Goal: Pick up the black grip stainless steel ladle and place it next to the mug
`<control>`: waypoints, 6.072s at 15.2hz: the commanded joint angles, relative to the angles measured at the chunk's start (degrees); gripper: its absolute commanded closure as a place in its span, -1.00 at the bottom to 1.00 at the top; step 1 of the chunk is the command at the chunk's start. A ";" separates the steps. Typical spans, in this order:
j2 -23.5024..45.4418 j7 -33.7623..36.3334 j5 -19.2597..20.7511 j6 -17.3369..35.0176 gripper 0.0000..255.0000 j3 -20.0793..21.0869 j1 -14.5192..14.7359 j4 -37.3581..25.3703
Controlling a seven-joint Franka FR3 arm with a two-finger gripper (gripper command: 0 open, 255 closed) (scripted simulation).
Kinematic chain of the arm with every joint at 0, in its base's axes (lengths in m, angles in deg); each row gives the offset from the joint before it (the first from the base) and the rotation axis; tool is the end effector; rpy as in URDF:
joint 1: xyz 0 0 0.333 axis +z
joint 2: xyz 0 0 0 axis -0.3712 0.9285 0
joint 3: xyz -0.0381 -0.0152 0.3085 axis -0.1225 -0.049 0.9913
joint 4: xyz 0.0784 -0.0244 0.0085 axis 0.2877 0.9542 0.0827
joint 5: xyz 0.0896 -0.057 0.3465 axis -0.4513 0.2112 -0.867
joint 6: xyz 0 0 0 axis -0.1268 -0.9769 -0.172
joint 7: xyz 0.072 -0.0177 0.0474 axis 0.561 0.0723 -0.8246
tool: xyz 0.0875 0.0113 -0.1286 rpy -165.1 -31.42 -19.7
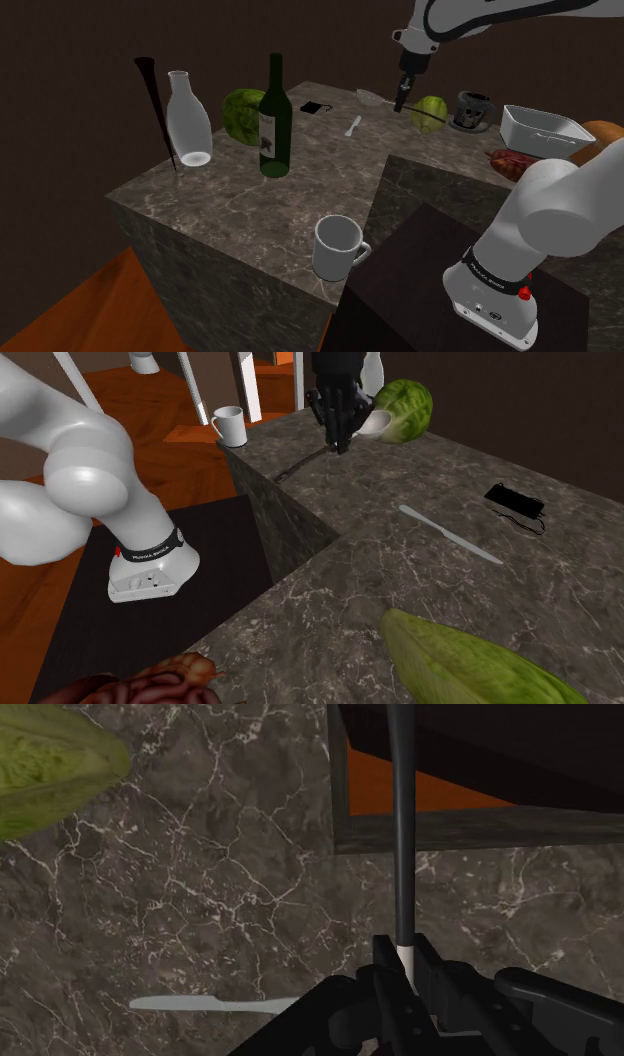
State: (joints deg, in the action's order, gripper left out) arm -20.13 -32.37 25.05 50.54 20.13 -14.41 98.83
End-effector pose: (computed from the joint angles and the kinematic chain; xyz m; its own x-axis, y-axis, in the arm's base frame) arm 0.3838 -0.1117 0.4674 0.9228 0.3845 0.0258 0.3793 -0.9181 0.1146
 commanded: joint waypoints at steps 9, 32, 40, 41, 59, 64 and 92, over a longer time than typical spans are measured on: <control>-0.90 14.10 -4.23 -1.45 1.00 11.08 5.36 1.69; 20.36 44.85 -9.24 -4.74 1.00 32.94 16.97 -19.39; 30.56 53.02 -6.58 -6.12 1.00 36.99 20.30 -29.66; 30.66 53.13 -6.52 -5.38 1.00 36.98 20.30 -29.00; 34.51 55.68 -4.35 7.52 1.00 36.77 20.40 -19.55; 36.25 56.63 -3.35 10.96 1.00 36.61 20.50 -17.68; 31.06 48.78 -21.95 6.76 -1.00 36.56 16.73 -14.65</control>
State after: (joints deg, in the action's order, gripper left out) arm 10.91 16.41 3.09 57.27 56.69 2.32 84.17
